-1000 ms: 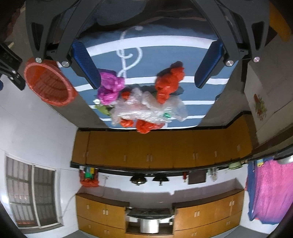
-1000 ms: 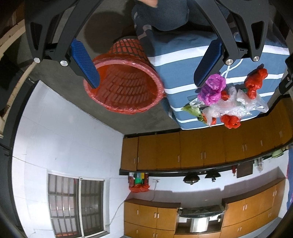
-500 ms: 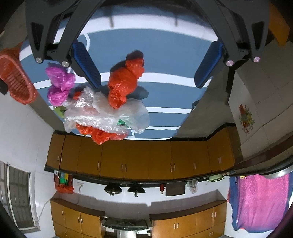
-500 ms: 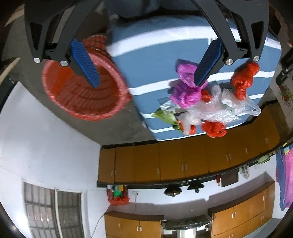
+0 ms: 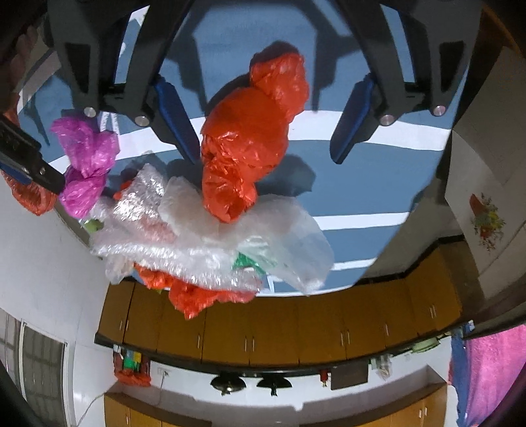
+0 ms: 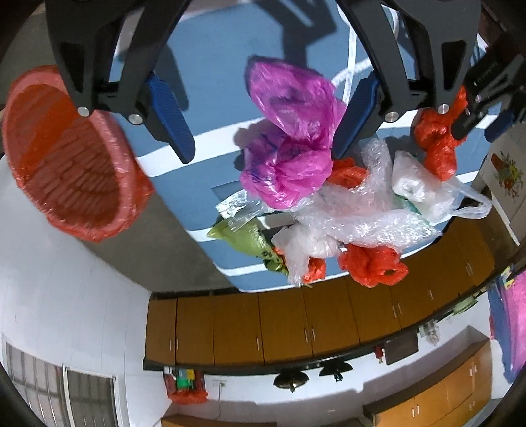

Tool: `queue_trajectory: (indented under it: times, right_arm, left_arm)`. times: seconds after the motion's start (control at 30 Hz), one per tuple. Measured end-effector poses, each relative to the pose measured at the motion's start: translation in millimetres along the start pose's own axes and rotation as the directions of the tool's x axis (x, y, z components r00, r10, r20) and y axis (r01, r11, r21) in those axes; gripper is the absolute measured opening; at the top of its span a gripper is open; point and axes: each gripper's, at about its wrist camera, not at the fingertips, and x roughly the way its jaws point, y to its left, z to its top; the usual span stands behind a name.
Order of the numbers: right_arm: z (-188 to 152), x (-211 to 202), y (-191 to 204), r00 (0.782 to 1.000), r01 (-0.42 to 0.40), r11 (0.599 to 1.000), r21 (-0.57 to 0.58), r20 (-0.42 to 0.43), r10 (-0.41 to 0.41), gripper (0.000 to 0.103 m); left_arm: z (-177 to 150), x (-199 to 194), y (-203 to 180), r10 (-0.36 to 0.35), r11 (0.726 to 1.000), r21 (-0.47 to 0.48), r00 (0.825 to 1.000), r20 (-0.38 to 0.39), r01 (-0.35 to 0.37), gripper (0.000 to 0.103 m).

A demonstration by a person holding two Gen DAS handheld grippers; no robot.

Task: Collect trash
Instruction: 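Grasp the red bag with the left tool while the right tool grasps the pink bag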

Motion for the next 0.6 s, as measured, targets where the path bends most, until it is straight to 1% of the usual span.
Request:
queue_trajectory:
  times: [0.13, 0.27, 0.37, 0.43, 0.47, 0.5, 0.53, 0.57, 0.6]
  right_arm:
    - [1.2, 17.7, 4.8, 0.999, 0.010, 1.000, 0.002, -0.031, -0.010, 0.086]
    - [0.7, 30.7, 9.9, 0.998, 0.001, 1.000, -0.002, -0.067, -0.001, 0.086]
    - [0.1, 35.8, 13.5, 0.997, -0.011, 1.000, -0.010, -0.083, 0.010, 0.086]
    - [0.3, 38.3, 15.9, 0.996, -0.016, 1.000, -0.014, -0.092, 0.015, 0.085]
    - [0.9, 40.0, 15.9, 0.995, -0.023, 1.000, -0.015, -0.094, 0.021, 0.081]
    - [1.3, 40.7, 16.5, 0.994, -0.038, 0.999, -0.014, -0.099, 0.036, 0.078]
    - [2.0, 41.5, 16.8, 0.994, -0.048, 0.999, -0.015, -0.102, 0.046, 0.070]
    - [2.2, 41.7, 17.6, 0.993, -0.063, 0.998, -0.017, -0.106, 0.061, 0.064]
    - [2.6, 42.1, 18.2, 0.992, -0.072, 0.997, -0.019, -0.108, 0.069, 0.061]
  left_arm:
    - [1.5, 13.1, -0.4, -0.005, 1.000, 0.006, 1.000, -0.025, 0.005, 0.073]
    - [2.8, 21.9, 1.3, -0.017, 1.000, 0.001, 0.999, -0.038, 0.018, 0.073]
    - [3.2, 26.4, -1.6, -0.030, 1.000, 0.003, 0.998, -0.055, 0.030, 0.069]
    - [2.5, 31.1, -2.2, -0.051, 0.999, -0.006, 0.996, -0.069, 0.051, 0.064]
    - [2.3, 32.3, -2.8, -0.065, 0.998, -0.012, 0.995, -0.073, 0.064, 0.062]
    - [2.1, 32.4, -2.7, -0.073, 0.997, -0.016, 0.995, -0.074, 0.072, 0.057]
    - [2.1, 32.5, -3.0, -0.082, 0.997, -0.019, 0.994, -0.074, 0.081, 0.055]
    - [2.2, 32.3, -3.4, -0.085, 0.996, -0.022, 0.994, -0.073, 0.083, 0.054]
    - [1.9, 31.9, -3.5, -0.089, 0.996, -0.027, 0.993, -0.072, 0.087, 0.052]
